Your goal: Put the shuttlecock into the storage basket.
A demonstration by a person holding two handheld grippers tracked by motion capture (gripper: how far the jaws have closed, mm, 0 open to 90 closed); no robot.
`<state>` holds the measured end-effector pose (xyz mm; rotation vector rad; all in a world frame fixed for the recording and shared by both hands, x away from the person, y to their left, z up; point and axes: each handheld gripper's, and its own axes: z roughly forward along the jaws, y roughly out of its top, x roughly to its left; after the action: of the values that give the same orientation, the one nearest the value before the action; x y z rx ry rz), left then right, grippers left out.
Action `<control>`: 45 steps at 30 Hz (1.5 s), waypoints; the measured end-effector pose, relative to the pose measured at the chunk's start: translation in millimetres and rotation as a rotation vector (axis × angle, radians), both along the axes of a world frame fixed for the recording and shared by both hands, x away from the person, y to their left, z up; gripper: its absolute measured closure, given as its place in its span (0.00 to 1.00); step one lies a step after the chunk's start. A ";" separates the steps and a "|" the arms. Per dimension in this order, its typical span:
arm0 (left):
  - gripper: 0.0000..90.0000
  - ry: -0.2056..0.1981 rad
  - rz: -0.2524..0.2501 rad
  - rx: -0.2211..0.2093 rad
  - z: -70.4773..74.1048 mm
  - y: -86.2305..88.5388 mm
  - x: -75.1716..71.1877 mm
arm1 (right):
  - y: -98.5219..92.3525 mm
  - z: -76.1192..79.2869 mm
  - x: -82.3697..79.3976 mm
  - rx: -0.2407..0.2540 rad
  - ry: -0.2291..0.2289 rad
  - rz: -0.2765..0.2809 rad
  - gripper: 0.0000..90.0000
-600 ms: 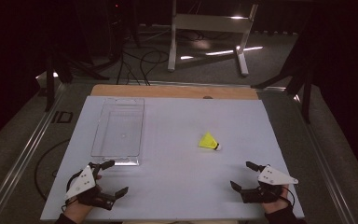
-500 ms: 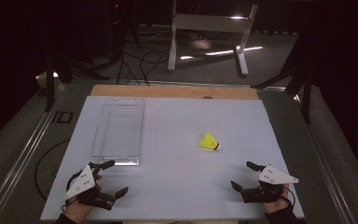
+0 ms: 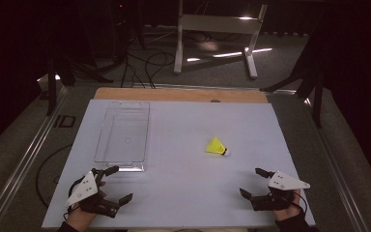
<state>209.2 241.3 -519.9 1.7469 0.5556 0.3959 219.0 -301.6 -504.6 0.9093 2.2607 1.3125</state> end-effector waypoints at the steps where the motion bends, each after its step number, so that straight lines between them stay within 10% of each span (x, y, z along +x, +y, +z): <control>1: 0.01 0.000 0.000 0.000 0.0 0.0 0.0 | 0.0 0.0 0.0 0.000 0.000 0.000 0.09; 17: 0.01 0.006 -0.013 -0.004 0.4 -1.8 1.1 | 6.5 11.7 -7.8 -0.059 0.002 0.004 0.09; 45: 0.01 0.013 -0.030 0.000 -0.2 -3.2 1.4 | 8.0 90.2 2.7 -0.092 -0.090 0.022 0.09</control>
<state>210.6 238.0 -520.0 1.7570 0.5382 0.3640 221.7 -293.7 -414.5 0.7801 2.2479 1.2223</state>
